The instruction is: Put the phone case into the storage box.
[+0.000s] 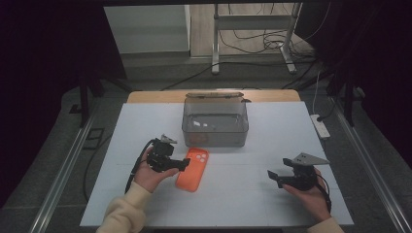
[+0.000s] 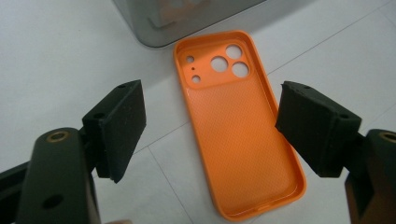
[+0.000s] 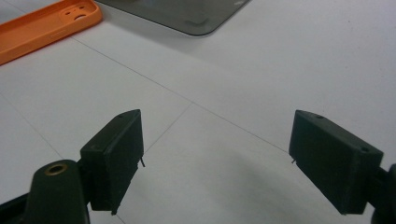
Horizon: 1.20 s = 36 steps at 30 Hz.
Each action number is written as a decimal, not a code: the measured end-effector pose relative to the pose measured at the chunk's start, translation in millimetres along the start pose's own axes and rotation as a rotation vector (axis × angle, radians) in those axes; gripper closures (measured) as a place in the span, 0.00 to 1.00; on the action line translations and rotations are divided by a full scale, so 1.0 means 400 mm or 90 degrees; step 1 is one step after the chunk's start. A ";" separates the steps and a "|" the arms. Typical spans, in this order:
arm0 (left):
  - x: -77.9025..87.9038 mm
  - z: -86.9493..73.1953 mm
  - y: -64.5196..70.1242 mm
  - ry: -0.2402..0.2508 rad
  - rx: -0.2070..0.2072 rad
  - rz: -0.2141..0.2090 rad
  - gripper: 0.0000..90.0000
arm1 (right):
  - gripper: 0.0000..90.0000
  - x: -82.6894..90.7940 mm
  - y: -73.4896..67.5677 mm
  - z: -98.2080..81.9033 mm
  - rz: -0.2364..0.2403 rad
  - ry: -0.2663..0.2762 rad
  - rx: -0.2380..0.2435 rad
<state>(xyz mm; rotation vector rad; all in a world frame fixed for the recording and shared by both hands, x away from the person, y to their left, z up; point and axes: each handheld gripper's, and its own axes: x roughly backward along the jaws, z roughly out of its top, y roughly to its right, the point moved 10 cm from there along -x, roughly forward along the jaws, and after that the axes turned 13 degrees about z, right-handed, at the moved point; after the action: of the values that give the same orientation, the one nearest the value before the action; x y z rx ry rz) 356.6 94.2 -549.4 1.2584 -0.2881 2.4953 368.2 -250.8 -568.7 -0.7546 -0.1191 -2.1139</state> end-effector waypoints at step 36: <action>-0.092 -0.004 0.009 -0.070 -0.007 0.017 0.34 | 0.20 -0.001 0.000 0.000 -0.002 -0.002 0.004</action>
<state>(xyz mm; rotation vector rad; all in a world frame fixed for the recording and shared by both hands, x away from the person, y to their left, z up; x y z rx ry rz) 374.4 84.0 -580.1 1.3977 -0.3474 2.4475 368.4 -250.6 -568.8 -0.7545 -0.1279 -2.1148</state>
